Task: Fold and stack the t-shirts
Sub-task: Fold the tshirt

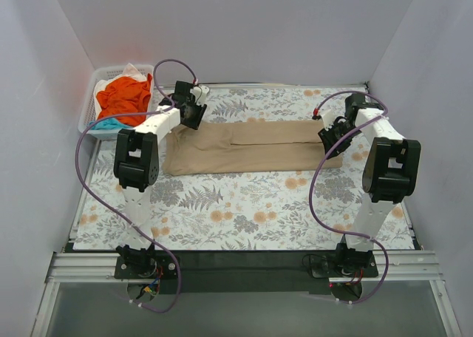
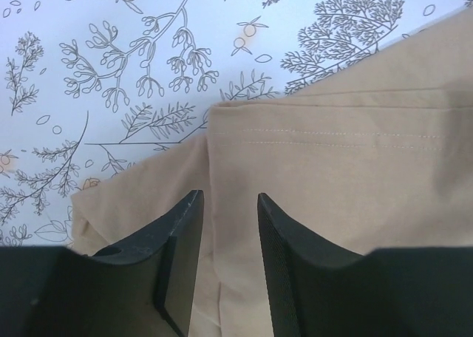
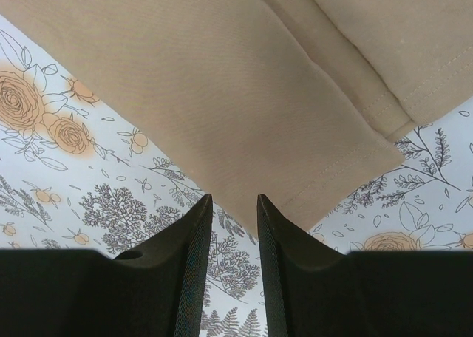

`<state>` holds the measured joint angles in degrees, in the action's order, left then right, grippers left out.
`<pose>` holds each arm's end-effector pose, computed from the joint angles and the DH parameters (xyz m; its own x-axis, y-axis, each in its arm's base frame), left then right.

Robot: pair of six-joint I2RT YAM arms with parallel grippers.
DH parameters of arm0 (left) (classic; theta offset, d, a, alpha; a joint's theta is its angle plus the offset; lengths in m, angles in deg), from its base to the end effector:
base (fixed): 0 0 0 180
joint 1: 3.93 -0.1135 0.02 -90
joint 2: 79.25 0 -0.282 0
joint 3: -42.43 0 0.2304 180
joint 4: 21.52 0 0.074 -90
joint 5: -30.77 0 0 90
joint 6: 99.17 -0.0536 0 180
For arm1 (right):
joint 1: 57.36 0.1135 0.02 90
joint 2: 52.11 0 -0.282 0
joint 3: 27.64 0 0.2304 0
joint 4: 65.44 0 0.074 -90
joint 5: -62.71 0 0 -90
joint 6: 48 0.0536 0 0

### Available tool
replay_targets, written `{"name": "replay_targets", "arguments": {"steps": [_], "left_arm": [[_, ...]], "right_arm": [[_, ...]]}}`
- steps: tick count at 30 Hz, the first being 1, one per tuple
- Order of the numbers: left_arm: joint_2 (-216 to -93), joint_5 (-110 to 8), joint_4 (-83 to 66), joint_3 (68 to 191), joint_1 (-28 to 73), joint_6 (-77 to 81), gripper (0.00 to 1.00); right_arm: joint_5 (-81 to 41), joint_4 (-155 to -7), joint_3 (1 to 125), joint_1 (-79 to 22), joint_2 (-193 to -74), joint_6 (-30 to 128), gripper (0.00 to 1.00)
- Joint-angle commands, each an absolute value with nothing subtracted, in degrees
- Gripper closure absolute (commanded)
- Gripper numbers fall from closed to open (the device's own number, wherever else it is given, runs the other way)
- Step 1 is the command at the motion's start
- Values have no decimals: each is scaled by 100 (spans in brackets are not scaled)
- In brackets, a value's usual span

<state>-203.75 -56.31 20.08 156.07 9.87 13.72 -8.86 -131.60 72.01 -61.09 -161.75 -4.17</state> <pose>0.4691 -0.1180 0.2014 -0.8138 -0.2001 -0.5456 -0.0523 0.9602 -0.2742 0.3719 -0.0073 0.2179 -0.6610 -0.6428 -0.3872 -0.7085 0.7046 0.0399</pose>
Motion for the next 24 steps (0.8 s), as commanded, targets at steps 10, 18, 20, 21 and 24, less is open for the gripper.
{"name": "replay_targets", "arguments": {"steps": [10,18,20,21,24], "left_arm": [[-19474,-4992,1915,14946,864,1878,68],[-20202,-4596,1827,15947,574,2141,53],[-20500,-4596,1836,16289,574,2168,53],[-20571,-4596,1836,16386,565,2168,52],[-20861,-4526,1863,16694,556,2220,52]], "right_arm": [[-611,-13221,7719,-6061,-16654,-89,68],[-576,-13212,7808,-6035,-16874,-1,68],[-567,-13212,7755,-6035,-16839,-1,68],[-576,-13212,7737,-6035,-16821,-1,68],[-602,-13212,7693,-6035,-16786,-27,68]]}}
